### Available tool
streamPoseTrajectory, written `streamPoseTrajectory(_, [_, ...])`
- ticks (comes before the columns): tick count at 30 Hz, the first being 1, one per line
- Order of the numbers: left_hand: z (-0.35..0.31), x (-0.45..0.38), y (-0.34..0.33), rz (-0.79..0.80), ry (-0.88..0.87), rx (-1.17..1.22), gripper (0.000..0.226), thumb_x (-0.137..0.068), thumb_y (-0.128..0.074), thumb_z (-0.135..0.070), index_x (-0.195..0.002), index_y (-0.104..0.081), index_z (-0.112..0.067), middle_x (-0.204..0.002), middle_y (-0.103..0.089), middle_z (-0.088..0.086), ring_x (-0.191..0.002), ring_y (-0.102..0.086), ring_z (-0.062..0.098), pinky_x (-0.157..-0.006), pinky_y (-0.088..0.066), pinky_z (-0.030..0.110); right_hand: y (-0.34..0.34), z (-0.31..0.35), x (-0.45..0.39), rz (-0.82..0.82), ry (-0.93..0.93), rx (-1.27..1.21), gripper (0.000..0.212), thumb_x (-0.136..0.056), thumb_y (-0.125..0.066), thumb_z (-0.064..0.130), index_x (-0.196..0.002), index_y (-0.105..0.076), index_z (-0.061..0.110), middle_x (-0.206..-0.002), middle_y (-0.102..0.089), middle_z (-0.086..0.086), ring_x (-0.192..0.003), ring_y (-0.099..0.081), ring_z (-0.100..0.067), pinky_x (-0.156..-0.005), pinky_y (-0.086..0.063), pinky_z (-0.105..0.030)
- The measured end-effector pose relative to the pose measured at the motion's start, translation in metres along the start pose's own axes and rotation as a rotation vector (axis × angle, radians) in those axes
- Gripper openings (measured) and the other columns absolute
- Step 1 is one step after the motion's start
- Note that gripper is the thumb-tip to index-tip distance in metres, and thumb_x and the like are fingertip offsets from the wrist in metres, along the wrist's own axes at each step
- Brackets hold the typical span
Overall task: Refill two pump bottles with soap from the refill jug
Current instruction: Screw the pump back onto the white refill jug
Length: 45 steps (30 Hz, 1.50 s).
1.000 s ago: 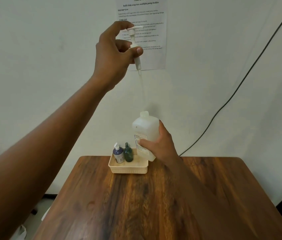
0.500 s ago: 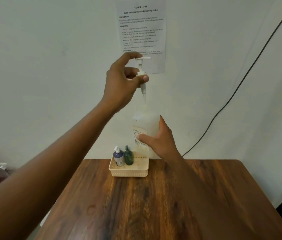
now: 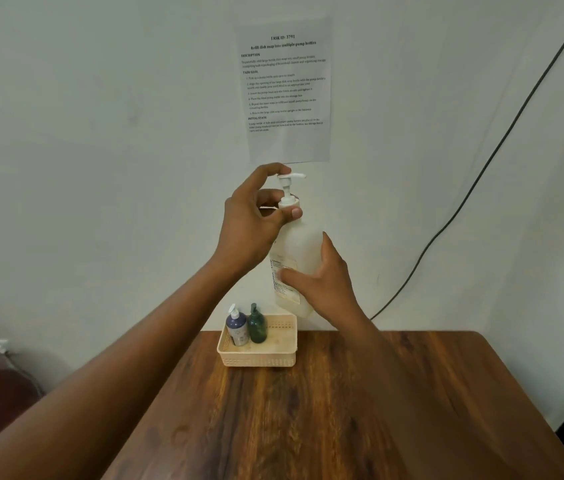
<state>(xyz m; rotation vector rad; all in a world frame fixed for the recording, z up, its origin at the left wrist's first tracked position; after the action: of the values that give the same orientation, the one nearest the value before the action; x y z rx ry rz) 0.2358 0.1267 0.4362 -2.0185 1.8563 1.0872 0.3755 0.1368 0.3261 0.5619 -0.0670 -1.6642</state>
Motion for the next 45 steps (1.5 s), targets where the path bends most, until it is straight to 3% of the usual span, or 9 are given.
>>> streamPoseTrajectory(13, [0.009,0.002,-0.005,-0.008,0.002,0.03,0.05,-0.086,-0.082,-0.015,-0.127,-0.061,-0.035,-0.091,-0.078,-0.008,-0.087,-0.075,0.013,-0.08,-0.061,0.019,0.0,0.008,0.0,-0.031,0.005,0.049,0.073,-0.073,-0.083,0.054,-0.122,-0.029,0.049,-0.11,-0.047,0.021,-0.093,-0.053,0.0,-0.063,-0.033,-0.008])
streamPoseTrajectory(21, [0.012,-0.003,-0.006,0.031,0.023,0.005,0.054,-0.088,-0.081,-0.02,-0.132,-0.056,-0.039,-0.103,-0.076,-0.008,-0.096,-0.073,0.013,-0.087,-0.061,0.024,0.001,0.004,-0.003,-0.022,-0.017,0.043,0.077,-0.077,-0.083,0.05,-0.135,-0.034,0.039,-0.12,-0.049,0.015,-0.095,-0.054,-0.006,-0.073,-0.039,-0.01])
streamPoseTrajectory(24, [0.01,-0.008,-0.004,0.015,0.013,-0.011,0.063,-0.087,-0.082,-0.032,-0.141,-0.051,-0.037,-0.111,-0.069,-0.016,-0.103,-0.069,0.008,-0.084,-0.056,0.014,0.004,0.008,-0.006,-0.046,0.0,0.023,0.079,-0.077,-0.083,0.051,-0.139,-0.036,0.036,-0.124,-0.052,0.012,-0.106,-0.055,-0.011,-0.09,-0.05,-0.027])
streamPoseTrajectory(29, [0.006,-0.014,-0.01,-0.081,0.033,-0.021,0.067,-0.077,-0.089,-0.04,-0.134,-0.054,-0.037,-0.091,-0.065,-0.01,-0.08,-0.062,0.0,-0.076,-0.056,0.013,0.004,0.016,-0.009,-0.047,0.0,0.05,0.082,-0.078,-0.082,0.051,-0.142,-0.034,0.034,-0.125,-0.049,0.014,-0.11,-0.053,-0.01,-0.097,-0.048,-0.033])
streamPoseTrajectory(33, [0.008,-0.021,-0.005,0.006,0.102,0.09,0.068,-0.077,-0.09,-0.024,-0.135,-0.057,-0.035,-0.09,-0.072,-0.003,-0.08,-0.068,0.006,-0.08,-0.06,0.021,0.008,0.017,-0.006,-0.036,-0.012,0.031,0.081,-0.078,-0.084,0.048,-0.141,-0.035,0.034,-0.128,-0.052,0.009,-0.112,-0.055,-0.013,-0.096,-0.051,-0.035])
streamPoseTrajectory(37, [0.007,-0.028,0.002,0.186,0.159,0.252,0.068,-0.085,-0.079,0.003,-0.141,-0.056,-0.027,-0.097,-0.079,0.004,-0.098,-0.076,0.016,-0.097,-0.06,0.036,0.014,0.016,-0.004,-0.012,-0.023,-0.029,0.079,-0.078,-0.085,0.04,-0.139,-0.037,0.034,-0.126,-0.054,0.008,-0.112,-0.056,-0.015,-0.098,-0.055,-0.041])
streamPoseTrajectory(39, [0.005,-0.031,0.004,0.305,0.173,0.345,0.069,-0.09,-0.07,0.009,-0.148,-0.049,-0.022,-0.109,-0.079,0.012,-0.109,-0.075,0.023,-0.098,-0.058,0.032,0.016,0.016,-0.004,-0.004,-0.026,-0.05,0.079,-0.078,-0.085,0.038,-0.14,-0.037,0.034,-0.126,-0.054,0.008,-0.112,-0.057,-0.016,-0.099,-0.055,-0.045])
streamPoseTrajectory(42, [0.004,-0.035,0.008,0.393,0.193,0.38,0.071,-0.095,-0.066,0.005,-0.154,-0.039,-0.025,-0.118,-0.078,0.009,-0.117,-0.072,0.021,-0.098,-0.054,0.024,0.017,0.019,-0.006,-0.009,-0.028,-0.046,0.079,-0.079,-0.084,0.041,-0.141,-0.036,0.035,-0.126,-0.053,0.008,-0.112,-0.057,-0.016,-0.1,-0.054,-0.047])
streamPoseTrajectory(45, [0.001,-0.036,0.005,0.251,0.185,0.306,0.075,-0.088,-0.081,-0.015,-0.152,-0.044,-0.032,-0.114,-0.075,0.005,-0.109,-0.071,0.014,-0.096,-0.057,0.026,0.017,0.024,-0.01,-0.022,-0.006,-0.041,0.078,-0.078,-0.084,0.042,-0.139,-0.036,0.037,-0.125,-0.053,0.01,-0.11,-0.057,-0.014,-0.097,-0.055,-0.042])
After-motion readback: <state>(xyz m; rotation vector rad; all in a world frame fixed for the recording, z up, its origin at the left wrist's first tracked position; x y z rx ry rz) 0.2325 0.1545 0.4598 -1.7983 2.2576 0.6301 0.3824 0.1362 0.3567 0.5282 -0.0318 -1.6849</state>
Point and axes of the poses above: each hand's wrist, its own x-axis away from the middle knuckle, its own y-axis out of the back of the hand, z = x × y, the point moved 2 cm from there along -x, towards the middle knuckle
